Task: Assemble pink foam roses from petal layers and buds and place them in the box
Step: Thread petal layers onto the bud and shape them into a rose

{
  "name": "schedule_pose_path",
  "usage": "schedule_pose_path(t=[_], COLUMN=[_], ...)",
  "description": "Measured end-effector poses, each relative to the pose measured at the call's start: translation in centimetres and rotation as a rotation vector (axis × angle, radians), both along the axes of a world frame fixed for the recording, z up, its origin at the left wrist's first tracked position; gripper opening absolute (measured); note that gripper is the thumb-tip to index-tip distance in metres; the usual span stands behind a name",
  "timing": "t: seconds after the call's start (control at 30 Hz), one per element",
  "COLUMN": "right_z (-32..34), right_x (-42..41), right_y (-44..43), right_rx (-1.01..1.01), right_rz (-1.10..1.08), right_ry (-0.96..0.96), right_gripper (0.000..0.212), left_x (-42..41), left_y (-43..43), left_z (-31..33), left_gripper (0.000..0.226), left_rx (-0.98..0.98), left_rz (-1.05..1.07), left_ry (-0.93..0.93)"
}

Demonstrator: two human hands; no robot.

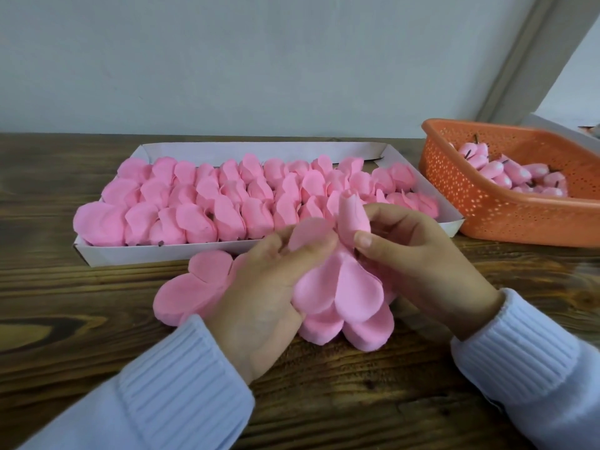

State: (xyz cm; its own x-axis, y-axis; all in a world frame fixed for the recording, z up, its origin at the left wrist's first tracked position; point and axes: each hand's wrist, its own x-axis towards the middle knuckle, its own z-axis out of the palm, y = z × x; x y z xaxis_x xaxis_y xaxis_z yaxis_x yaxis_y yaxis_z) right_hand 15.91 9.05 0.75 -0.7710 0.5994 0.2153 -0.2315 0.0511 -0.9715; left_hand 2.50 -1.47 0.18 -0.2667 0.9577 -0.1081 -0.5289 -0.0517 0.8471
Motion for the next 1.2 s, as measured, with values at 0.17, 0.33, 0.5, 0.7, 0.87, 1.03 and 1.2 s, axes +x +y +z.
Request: schedule_pose_path(t=[0.17,0.33,0.5,0.7,0.87,1.03,1.2], right_z=[-0.3,-0.1,0.7,0.6,0.4,0.0,-0.1], right_x=[-0.1,-0.1,-0.2,-0.3,-0.2,0.0,0.0], right_y=[-0.1,-0.4,-0.3,-0.8,-1.1,-0.9,-1.1], right_rx=[0.065,0.139,0.04,0.056,0.489,0.668,0.721], right_rz=[-0.019,-0.068,-0.256,-0.275,-0.317,-0.338,-0.354], right_ry=[0.022,0.089,0.235,0.284,0.18,-0.068,-0.205], right_gripper=[0.015,0.018,0.02,0.011,0.012,0.02,0.019], left_x=[0.0,-0.2,0.0,-0.2,-0.2,-0.4,-0.4], left_y=[-0.3,-0.4,-0.3,-0.3,0.0,0.2,0.1], left_z=[-0.3,-0.3,-0.4,-0.7,-0.6,-0.8,-1.0], left_gripper=[0.042,0.027,0.023,0.039,0.006,0.018,0.023], left_rx=[0.007,-0.044,-0.083,-0.1,-0.188,-0.224,-0.172], left_rz=[-0.114,-0.056,0.058,0.125,0.147,0.2,0.184], left_ry=[-0.024,0.11,0.241,0.17,0.212,0.053,0.042])
